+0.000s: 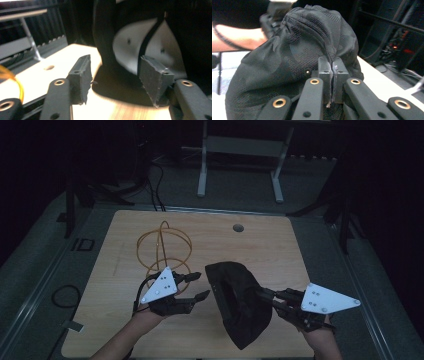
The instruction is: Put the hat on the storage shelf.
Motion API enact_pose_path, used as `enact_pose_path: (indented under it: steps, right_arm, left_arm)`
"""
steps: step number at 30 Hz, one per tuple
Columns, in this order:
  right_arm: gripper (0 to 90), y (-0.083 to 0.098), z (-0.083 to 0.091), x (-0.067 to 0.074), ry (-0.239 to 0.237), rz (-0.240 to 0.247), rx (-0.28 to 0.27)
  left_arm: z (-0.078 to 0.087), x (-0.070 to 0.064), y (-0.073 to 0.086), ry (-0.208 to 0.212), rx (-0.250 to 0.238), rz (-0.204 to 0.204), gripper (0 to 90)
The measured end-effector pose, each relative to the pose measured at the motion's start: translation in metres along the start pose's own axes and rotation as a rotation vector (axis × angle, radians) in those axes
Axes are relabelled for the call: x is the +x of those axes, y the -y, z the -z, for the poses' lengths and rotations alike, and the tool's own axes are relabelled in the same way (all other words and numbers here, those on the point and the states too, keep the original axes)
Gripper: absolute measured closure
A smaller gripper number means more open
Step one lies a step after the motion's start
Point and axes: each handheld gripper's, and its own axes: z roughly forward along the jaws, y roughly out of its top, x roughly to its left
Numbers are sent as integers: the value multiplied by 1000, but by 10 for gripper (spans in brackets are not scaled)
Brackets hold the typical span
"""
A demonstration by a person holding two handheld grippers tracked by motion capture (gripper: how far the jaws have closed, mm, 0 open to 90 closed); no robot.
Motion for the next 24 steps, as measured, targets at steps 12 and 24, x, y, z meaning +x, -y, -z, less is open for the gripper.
enact_pose_path:
  steps: [12, 24]
  right_arm:
    - [880, -26, -8, -29, 137, -5, -49]
    - [880, -53, -36, -56, 173, -22, -67]
  left_arm:
    - [19, 2, 37, -94, 74, 64, 158]
    - [28, -6, 81, -133, 111, 102, 43]
